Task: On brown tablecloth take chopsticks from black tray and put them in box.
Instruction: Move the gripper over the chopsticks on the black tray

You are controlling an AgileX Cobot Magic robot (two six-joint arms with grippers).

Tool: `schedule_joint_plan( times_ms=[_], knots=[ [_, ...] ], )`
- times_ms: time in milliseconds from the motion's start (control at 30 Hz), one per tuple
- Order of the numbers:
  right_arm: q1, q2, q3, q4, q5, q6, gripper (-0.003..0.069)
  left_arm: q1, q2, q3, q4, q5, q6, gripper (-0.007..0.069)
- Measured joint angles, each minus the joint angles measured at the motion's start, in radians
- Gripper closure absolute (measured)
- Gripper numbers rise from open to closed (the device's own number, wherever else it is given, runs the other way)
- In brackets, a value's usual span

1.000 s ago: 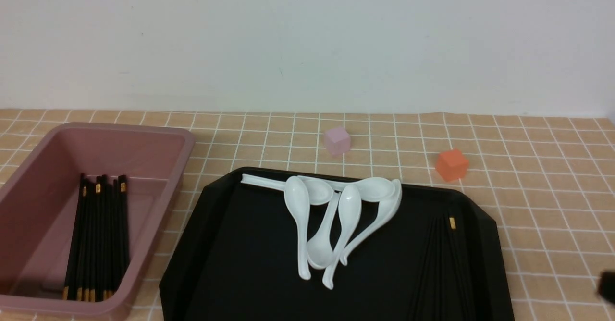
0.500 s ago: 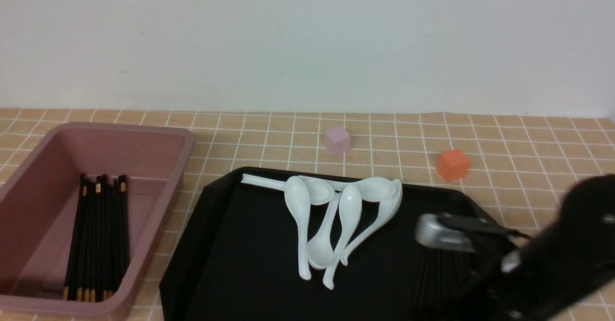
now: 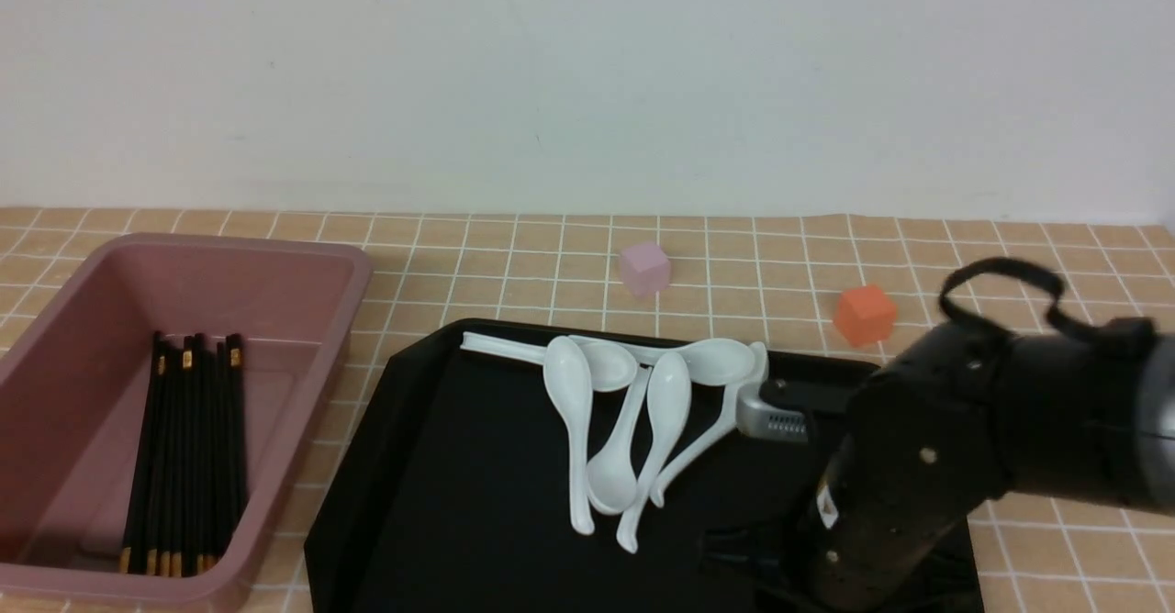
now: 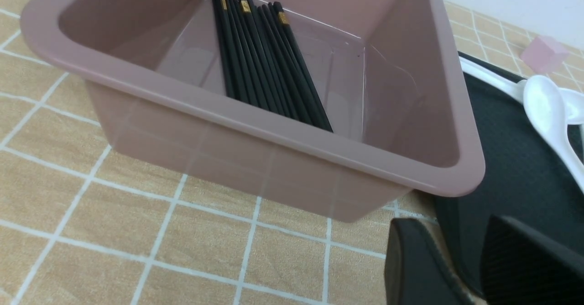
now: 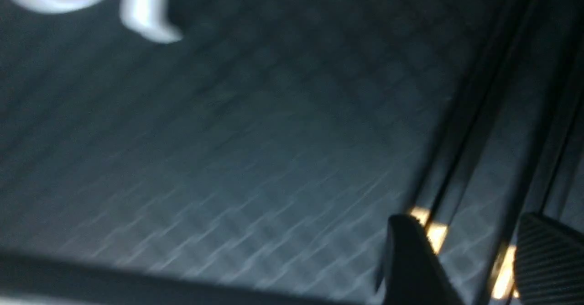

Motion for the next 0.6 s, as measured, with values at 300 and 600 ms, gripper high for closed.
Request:
schedule_joint_plan(
  times_ms=[300, 600],
  knots=[
    [0.0, 0.078, -0.006, -0.012, -0.07, 0.057, 0.0312, 0.0, 0.0, 0.0, 0.0, 0.0, 0.0, 0.0385],
    [0.0, 0.103, -0.02, -0.018, -0.058, 0.083, 0.0311, 0.0, 0.0, 0.0, 0.0, 0.0, 0.0, 0.0385]
  ],
)
